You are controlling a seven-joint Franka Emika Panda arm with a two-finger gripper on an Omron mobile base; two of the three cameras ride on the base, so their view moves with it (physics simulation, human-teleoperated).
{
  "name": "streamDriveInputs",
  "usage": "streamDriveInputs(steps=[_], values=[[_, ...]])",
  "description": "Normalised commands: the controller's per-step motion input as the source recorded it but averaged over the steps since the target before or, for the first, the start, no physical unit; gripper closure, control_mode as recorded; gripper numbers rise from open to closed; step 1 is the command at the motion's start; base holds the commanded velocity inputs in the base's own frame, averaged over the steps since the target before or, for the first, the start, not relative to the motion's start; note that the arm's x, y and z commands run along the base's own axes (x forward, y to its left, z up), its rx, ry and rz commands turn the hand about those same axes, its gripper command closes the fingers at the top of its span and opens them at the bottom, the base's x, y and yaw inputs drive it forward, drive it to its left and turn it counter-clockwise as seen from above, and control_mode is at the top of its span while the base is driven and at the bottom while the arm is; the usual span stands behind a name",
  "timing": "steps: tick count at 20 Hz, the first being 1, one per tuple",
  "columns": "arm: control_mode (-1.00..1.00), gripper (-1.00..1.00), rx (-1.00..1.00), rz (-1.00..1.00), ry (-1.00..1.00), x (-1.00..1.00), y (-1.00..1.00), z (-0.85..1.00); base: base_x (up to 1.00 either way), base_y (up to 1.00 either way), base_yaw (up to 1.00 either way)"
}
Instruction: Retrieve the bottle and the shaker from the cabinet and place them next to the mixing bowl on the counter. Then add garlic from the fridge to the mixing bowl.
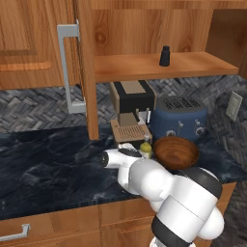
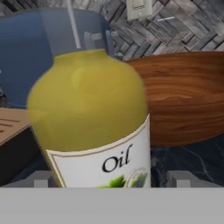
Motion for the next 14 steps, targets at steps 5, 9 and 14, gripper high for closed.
streamDriveInputs(steps=[5, 9, 14], values=[[-1.0, -1.0, 0.0, 0.0, -0.02, -0.02, 0.15, 0.04, 0.0, 0.0, 0.0], [-1.0, -1.0, 0.0, 0.0, -0.04, -0.07, 0.54, 0.08, 0.0, 0.0, 0.0], [-1.0, -1.0, 0.0, 0.0, 0.0, -0.12, 0.36, 0.15, 0.0, 0.0, 0.0]])
